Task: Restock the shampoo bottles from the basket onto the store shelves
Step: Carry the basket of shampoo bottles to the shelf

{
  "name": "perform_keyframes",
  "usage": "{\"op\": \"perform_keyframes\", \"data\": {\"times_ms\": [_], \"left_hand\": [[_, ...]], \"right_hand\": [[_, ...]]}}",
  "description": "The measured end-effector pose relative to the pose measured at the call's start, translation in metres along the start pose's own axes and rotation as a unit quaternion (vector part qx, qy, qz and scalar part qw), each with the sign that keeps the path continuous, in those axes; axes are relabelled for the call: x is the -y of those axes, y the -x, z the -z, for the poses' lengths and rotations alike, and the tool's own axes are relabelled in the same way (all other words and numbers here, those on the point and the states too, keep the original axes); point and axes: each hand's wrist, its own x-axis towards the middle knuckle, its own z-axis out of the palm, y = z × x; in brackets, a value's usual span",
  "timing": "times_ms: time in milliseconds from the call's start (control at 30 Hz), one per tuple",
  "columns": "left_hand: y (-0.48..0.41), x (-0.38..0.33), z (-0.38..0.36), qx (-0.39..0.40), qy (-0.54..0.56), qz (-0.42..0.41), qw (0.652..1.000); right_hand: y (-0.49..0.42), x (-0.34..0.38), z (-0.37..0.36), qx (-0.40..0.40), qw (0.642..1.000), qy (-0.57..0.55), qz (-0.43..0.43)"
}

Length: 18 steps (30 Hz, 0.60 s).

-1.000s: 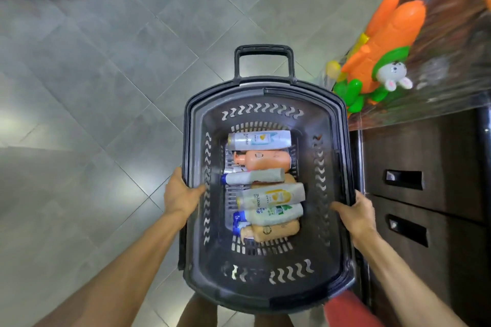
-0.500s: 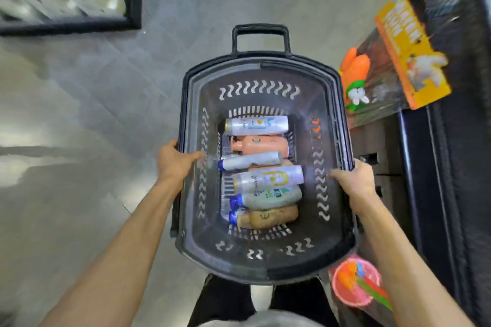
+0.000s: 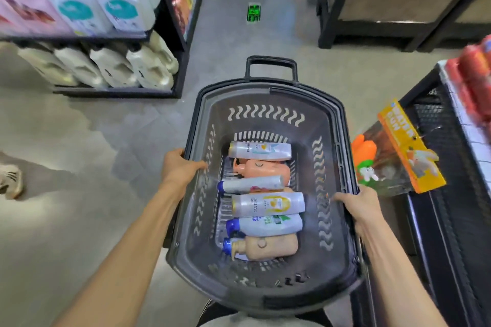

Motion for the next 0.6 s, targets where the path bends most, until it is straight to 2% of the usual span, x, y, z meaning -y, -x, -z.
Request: {"op": "perform_keyframes", "data": {"times_ms": [233,600], "left_hand": [[-0.066,-0.080,-0.024,-0.021,-0.016,0.014,1.000],[-0.209,-0.191,-0.037,-0.043,0.055,0.039,0.997]], "right_hand": [[-0.082,0.079,-0.022,0.009,1.000,-0.029,-0.008],[-0.214,0.249,-0.089,0.039,0.999,0.009,0.035]]}}
